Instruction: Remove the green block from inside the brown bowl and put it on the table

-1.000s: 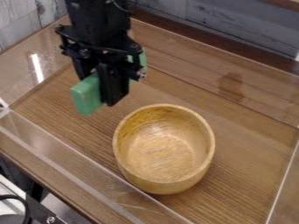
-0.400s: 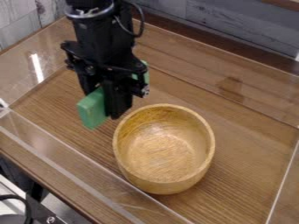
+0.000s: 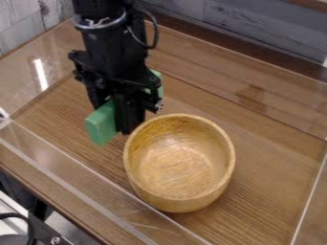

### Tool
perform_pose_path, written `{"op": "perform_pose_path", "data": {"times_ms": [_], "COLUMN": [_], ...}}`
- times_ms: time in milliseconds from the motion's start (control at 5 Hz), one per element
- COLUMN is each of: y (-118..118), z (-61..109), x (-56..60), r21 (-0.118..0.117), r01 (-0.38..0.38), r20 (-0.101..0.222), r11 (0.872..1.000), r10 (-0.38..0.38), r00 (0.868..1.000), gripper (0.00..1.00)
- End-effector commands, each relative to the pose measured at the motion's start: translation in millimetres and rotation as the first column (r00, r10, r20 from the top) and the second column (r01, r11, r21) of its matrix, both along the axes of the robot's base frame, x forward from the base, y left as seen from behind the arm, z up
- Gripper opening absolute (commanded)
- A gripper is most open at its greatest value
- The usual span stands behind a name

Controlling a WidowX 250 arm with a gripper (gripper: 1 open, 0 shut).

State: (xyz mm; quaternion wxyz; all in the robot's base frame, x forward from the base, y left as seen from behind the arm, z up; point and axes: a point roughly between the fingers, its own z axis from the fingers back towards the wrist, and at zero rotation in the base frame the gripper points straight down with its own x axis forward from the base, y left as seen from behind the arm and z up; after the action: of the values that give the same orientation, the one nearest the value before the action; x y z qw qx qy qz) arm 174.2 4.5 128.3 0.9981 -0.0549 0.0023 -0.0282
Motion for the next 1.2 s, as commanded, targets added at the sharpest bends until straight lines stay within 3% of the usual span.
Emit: {"op": "perform_pose_path", "data": {"times_ms": [0, 800, 1000], "y": [5.8, 22.5, 26.2], "z": [0.9, -11.6, -14.7], "x": [3.3, 3.3, 5.7], "r21": [0.01, 0.017, 0.016], "r01": [-0.005, -0.028, -0.034], "r20": [0.027, 0.046, 0.049], "r11": [1.0, 0.999, 0.999], "r10": [0.005, 0.027, 0.034], "r00": [1.0, 0.999, 0.998], "gripper": [0.0, 0.0, 1.0]}}
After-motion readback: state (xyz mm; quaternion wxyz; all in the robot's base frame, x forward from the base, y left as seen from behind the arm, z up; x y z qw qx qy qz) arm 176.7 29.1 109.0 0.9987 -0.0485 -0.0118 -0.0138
